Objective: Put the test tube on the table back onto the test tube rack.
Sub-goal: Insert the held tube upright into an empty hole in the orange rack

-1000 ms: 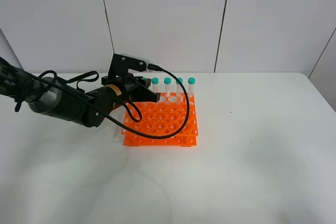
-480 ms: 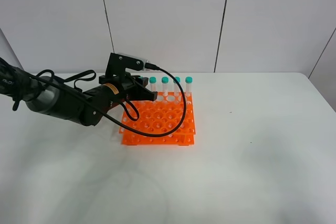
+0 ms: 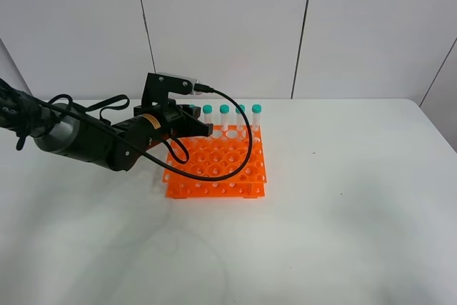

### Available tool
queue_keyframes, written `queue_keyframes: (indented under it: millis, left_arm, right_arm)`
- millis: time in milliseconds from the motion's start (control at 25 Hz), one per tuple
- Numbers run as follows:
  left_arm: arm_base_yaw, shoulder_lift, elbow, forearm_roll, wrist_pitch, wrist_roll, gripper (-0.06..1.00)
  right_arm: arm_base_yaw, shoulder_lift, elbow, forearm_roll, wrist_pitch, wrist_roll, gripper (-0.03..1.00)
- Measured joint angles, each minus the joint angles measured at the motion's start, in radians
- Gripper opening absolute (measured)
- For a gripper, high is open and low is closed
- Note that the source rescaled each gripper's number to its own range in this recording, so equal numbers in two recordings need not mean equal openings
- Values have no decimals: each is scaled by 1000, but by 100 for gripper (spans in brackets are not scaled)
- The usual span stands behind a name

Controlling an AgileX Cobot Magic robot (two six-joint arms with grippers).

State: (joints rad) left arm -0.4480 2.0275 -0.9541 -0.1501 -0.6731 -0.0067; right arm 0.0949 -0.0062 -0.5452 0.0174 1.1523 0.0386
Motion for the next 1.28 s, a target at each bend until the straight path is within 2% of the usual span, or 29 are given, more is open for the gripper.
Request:
queue_keyframes:
  millis: [520, 840, 1280]
  left_arm:
    - [0, 0, 28, 2, 1, -4, 0]
    - [0, 0, 28, 30, 1, -5, 0]
    - [0, 30, -9, 31, 29, -5, 0]
  right_arm:
    - [0, 0, 0, 0, 0, 0, 80]
    - [0, 0, 0, 1, 0, 0, 80]
    - [0, 0, 0, 1, 0, 0, 80]
